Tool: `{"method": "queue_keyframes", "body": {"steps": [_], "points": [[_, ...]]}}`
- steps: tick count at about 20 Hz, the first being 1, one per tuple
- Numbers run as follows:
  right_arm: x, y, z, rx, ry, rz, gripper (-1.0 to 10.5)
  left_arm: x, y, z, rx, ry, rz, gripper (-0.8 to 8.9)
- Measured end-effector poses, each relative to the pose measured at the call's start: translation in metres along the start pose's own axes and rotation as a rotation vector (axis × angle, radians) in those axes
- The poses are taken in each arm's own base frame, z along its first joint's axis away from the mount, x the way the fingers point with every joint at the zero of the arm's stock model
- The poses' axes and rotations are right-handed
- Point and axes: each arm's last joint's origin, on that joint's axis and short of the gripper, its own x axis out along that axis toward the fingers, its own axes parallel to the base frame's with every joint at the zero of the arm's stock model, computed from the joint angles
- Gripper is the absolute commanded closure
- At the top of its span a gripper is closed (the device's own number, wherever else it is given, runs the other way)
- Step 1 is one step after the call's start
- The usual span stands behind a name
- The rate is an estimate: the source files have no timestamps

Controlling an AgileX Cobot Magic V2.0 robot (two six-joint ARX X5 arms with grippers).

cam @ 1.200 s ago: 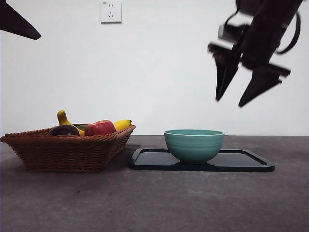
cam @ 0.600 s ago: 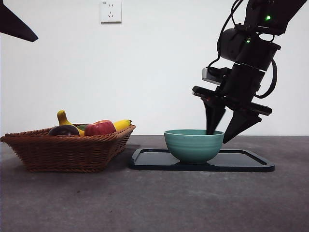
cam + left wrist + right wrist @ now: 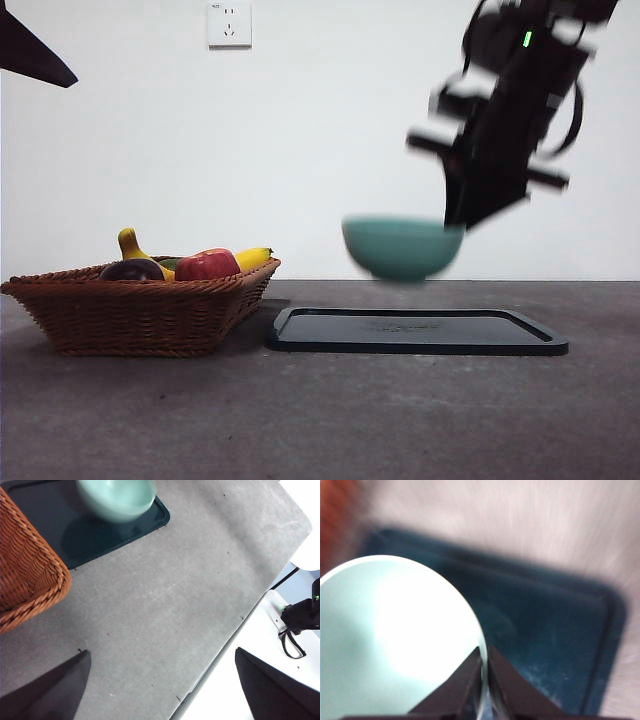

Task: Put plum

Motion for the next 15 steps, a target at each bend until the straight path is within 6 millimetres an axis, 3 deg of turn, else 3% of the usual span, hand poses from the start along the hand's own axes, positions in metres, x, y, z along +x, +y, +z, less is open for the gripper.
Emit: {"method": "queue_keyframes", "body": {"steps": [4,10,12,15], "points": [[-0.066,0.014,-0.001,-0.023,-0.067,0.022,9.4,0.0,0.0,0.0,0.0,0.0,0.0,3.55],[-0.149,0.035,-0.035,-0.12,-0.054,0.043,9.4,0.0,0.0,0.0,0.0,0.0,0.0,3.55],[-0.164,0.043,-0.05,-0.162,-0.063,0.064,9.4,0.0,0.0,0.0,0.0,0.0,0.0,3.55],[-0.165,0.047,-0.075,-0.202,-0.055,0.091,9.4,0.0,0.0,0.0,0.0,0.0,0.0,3.55]]}}
